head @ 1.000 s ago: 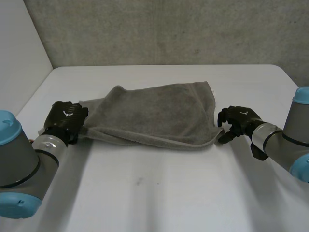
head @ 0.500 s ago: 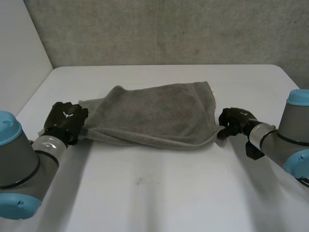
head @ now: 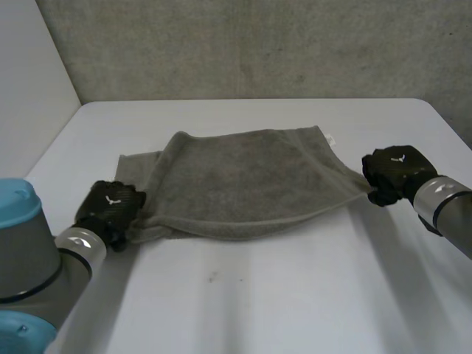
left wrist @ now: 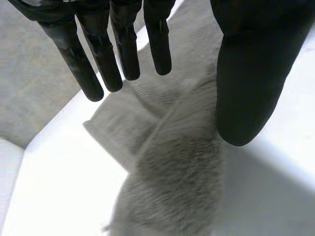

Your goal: Fold the towel.

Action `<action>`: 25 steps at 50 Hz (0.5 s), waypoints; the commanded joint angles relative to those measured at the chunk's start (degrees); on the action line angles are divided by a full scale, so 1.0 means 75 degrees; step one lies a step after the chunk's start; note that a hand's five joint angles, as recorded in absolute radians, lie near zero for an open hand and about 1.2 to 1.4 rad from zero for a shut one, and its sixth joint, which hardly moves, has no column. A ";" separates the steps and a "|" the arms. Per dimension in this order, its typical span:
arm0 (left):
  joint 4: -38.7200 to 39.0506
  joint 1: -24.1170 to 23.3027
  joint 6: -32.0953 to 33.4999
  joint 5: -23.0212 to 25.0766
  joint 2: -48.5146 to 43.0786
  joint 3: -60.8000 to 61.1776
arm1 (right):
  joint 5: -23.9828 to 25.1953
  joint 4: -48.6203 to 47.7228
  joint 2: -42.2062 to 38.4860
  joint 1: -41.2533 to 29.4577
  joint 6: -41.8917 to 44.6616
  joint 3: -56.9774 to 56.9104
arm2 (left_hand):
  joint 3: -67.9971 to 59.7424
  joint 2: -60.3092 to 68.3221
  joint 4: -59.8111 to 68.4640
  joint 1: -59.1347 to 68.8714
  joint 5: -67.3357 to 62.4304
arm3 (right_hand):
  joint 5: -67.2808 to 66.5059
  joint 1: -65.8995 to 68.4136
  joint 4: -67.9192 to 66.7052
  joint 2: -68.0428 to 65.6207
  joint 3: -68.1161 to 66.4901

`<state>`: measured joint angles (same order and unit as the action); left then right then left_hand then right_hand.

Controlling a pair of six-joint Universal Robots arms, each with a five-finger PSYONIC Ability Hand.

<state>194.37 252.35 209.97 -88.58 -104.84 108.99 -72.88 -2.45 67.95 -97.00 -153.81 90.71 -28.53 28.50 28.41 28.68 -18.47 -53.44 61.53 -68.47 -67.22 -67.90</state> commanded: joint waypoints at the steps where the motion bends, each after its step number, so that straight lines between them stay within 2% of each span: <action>1: -0.0029 0.0689 -0.0034 0.0103 0.0244 0.0000 | -0.0138 -0.0001 0.0021 0.0089 0.0587 0.0258 | -0.0451 0.0455 0.0467 0.0432 -0.0460 | -0.2208 0.2463 -0.1537 -0.1705 -0.1614; 4: -0.0111 0.0994 -0.0128 0.0373 0.0244 0.0011 | -0.0138 -0.0001 0.0021 0.0078 0.0587 0.0258 | -0.0540 0.0545 0.0557 0.0522 -0.0549 | -0.2208 0.2463 -0.1537 -0.1705 -0.1614; 6: -0.0472 0.1344 -0.0303 0.0828 0.0244 0.0011 | -0.0126 -0.0013 0.0021 0.0078 0.0587 0.0269 | -0.0875 0.0879 0.0892 0.0856 -0.0884 | -0.2208 0.2463 -0.1537 -0.1705 -0.1614; 9: -0.0744 0.1486 -0.0445 0.1099 0.0255 0.0000 | -0.0126 -0.0025 0.0010 0.0078 0.0587 0.0269 | -0.0922 0.0926 0.0938 0.0903 -0.0931 | -0.2208 0.2463 -0.1537 -0.1705 -0.1614; 11: -0.1292 0.1731 -0.0771 0.1659 0.0244 -0.0047 | -0.0126 -0.0083 0.0010 0.0078 0.0586 0.0269 | -0.0922 0.0926 0.0938 0.0903 -0.0931 | -0.2208 0.2463 -0.1537 -0.1705 -0.1614; 12: -0.1295 0.1732 -0.0773 0.1662 0.0244 -0.0047 | -0.0126 -0.0083 0.0010 0.0078 0.0587 0.0269 | -0.0922 0.0926 0.0938 0.0903 -0.0931 | -0.2208 0.2463 -0.1537 -0.1705 -0.1614; 14: -0.1657 0.2012 -0.1064 0.2094 0.0244 -0.0047 | -0.0126 -0.0107 0.0010 0.0089 0.0587 0.0269 | -0.0810 0.0815 0.0827 0.0791 -0.0819 | -0.2208 0.2463 -0.1537 -0.1705 -0.1614; 25: -0.1484 0.2470 -0.1312 0.2318 0.0150 -0.0035 | -0.0114 -0.0130 -0.0002 0.0124 0.0575 0.0328 | -0.0517 0.0522 0.0534 0.0498 -0.0526 | -0.2208 0.2463 -0.1537 -0.1705 -0.1614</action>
<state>181.26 269.03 200.25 -71.16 -103.20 108.67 -73.80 -3.34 68.00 -96.31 -149.50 92.91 -29.90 29.87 29.77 29.91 -19.75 -53.46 61.53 -68.54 -67.22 -67.90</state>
